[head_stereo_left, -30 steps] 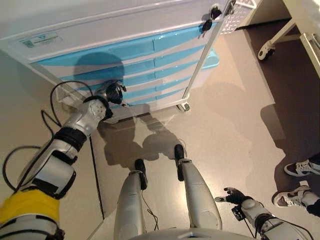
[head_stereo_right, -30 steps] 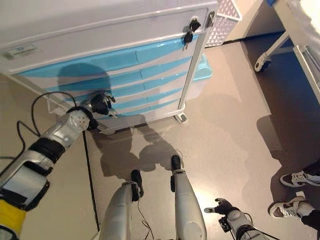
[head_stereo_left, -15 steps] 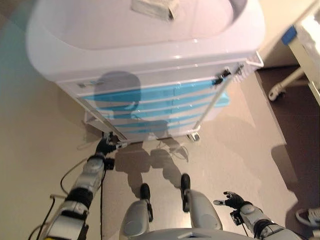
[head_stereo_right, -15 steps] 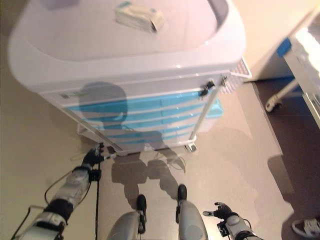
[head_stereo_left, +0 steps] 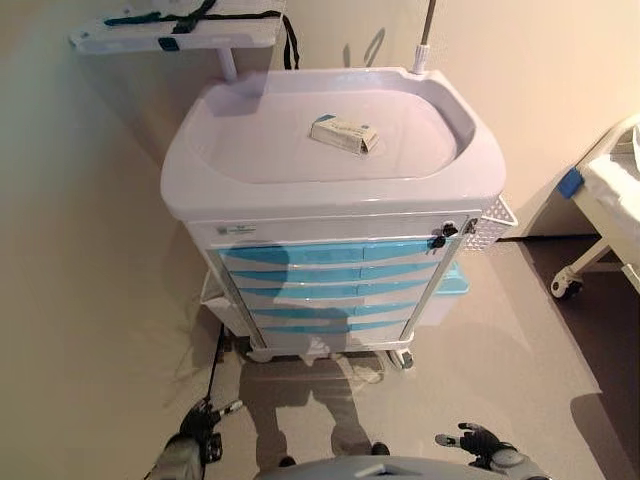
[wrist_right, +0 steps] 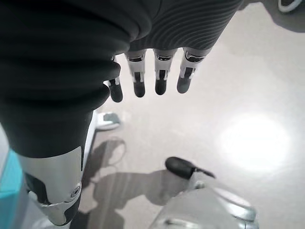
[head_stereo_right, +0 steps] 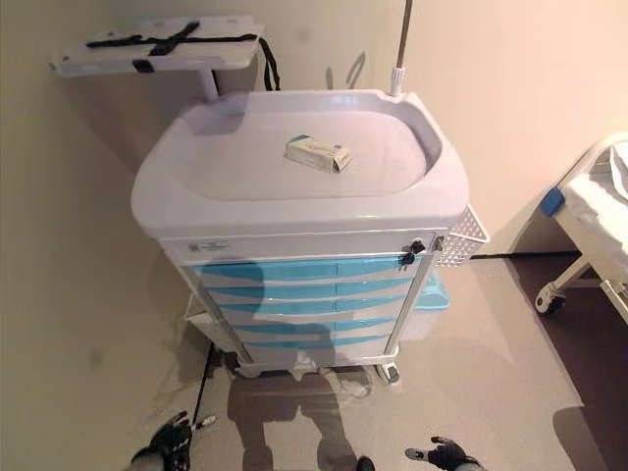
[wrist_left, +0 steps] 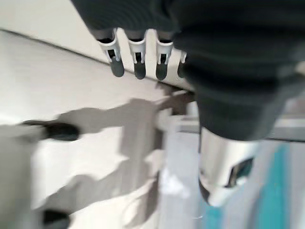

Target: Open the drawer and pick up the medicine

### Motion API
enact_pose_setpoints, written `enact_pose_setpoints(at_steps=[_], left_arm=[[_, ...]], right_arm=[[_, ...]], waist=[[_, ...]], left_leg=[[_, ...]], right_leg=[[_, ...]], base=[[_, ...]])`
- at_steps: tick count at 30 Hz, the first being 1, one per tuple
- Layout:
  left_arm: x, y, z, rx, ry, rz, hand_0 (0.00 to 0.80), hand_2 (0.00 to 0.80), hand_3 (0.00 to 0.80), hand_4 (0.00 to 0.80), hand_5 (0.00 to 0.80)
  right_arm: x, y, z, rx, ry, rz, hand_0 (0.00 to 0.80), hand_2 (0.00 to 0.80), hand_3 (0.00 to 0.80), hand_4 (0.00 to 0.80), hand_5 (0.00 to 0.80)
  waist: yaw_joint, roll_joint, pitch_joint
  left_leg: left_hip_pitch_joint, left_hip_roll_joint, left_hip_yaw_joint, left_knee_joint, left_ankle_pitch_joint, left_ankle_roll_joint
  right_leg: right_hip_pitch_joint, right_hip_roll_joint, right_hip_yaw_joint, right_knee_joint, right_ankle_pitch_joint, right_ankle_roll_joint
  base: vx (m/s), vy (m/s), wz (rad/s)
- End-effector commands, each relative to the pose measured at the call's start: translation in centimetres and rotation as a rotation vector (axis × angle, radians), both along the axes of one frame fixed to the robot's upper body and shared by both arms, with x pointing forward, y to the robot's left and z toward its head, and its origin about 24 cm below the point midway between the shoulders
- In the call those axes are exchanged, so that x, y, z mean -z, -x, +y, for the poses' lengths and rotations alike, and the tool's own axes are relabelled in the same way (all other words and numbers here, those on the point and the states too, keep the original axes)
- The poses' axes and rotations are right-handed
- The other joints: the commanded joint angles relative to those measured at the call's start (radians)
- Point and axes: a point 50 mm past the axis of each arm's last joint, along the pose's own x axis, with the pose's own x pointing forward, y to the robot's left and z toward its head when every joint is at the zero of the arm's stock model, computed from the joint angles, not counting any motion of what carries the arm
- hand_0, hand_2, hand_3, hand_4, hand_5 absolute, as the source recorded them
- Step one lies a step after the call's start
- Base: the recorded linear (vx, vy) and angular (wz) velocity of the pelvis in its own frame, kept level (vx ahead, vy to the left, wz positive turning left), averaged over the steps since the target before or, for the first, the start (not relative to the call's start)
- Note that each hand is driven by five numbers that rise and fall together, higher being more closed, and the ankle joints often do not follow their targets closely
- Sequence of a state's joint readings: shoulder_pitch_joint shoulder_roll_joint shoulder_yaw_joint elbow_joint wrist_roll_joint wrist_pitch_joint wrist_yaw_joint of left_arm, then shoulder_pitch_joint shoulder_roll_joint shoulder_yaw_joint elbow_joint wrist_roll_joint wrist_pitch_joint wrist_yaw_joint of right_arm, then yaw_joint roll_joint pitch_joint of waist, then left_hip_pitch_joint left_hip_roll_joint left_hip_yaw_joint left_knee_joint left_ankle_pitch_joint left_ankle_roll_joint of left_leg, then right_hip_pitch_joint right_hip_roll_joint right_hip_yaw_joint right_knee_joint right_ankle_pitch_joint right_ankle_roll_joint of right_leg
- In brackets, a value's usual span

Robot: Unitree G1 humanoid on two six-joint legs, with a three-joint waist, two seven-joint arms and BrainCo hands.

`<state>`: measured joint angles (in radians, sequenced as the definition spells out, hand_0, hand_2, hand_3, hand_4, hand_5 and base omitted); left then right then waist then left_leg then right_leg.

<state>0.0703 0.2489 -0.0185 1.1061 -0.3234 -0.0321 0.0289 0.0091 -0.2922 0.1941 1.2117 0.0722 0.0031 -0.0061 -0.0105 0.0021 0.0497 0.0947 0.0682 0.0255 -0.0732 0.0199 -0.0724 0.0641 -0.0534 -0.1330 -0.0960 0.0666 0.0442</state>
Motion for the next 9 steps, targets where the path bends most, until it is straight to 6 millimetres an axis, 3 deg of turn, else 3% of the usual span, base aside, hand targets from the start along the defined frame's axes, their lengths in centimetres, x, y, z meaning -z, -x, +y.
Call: enact_pose_setpoints(at_steps=[1, 9], left_arm=[[-0.2, -1.5, -0.1, 0.138, -0.054, 0.003, 0.0, 0.0, 0.0, 0.0, 0.0], [1.1, 1.5, -1.3, 0.305, -0.079, 0.181, 0.0, 0.0, 0.0, 0.0, 0.0]], right_arm=[[0.0, -0.9, 0.6, 0.044, -0.024, -0.036, 0.0, 0.0, 0.0, 0.0, 0.0], [0.4, 0.0, 1.3, 0.059, -0.051, -0.008, 0.0, 0.0, 0.0, 0.0, 0.0]], waist=[[0.003, -0.04, -0.009], [0.002, -0.038, -0.021]], left_leg=[[-0.034, -0.034, 0.014, -0.014, 0.013, 0.009], [0.002, -0.032, 0.013, -0.014, 0.001, 0.012]], right_leg=[[-0.023, -0.004, -0.015, 0.026, -0.024, 0.079], [0.011, -0.005, -0.022, 0.03, -0.039, 0.078]], base=[[0.003, -0.015, 0.18], [0.01, 0.002, 0.05]])
